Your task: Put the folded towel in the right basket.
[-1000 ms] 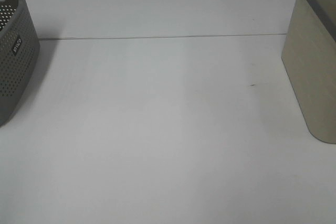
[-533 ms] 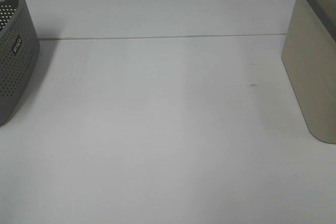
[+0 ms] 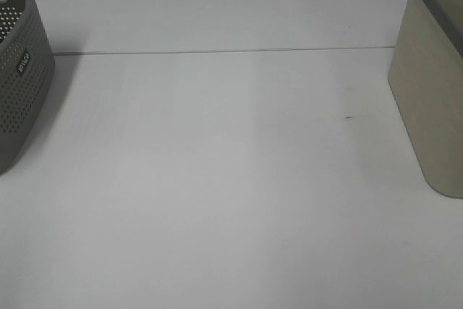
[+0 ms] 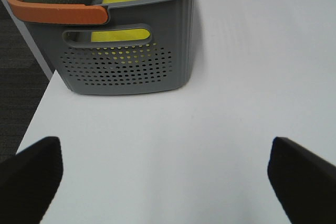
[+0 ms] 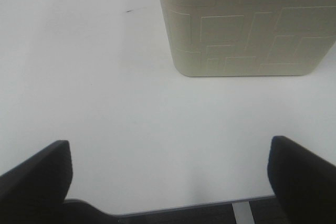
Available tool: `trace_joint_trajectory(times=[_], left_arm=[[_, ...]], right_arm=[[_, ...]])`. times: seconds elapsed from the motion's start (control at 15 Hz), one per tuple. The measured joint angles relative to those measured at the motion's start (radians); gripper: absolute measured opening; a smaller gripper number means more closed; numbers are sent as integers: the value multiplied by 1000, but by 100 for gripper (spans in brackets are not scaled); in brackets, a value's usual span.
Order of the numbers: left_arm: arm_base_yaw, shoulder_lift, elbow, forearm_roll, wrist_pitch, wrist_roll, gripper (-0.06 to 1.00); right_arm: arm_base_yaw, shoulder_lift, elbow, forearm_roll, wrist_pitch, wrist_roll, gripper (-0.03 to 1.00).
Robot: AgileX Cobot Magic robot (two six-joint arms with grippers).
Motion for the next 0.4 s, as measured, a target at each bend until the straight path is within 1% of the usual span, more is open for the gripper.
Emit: trace_joint_trajectory(times=[0.4], left_arm=[[0, 0, 0, 0, 0, 0, 99]], right_arm=[[0, 0, 0, 2, 0, 0, 97]])
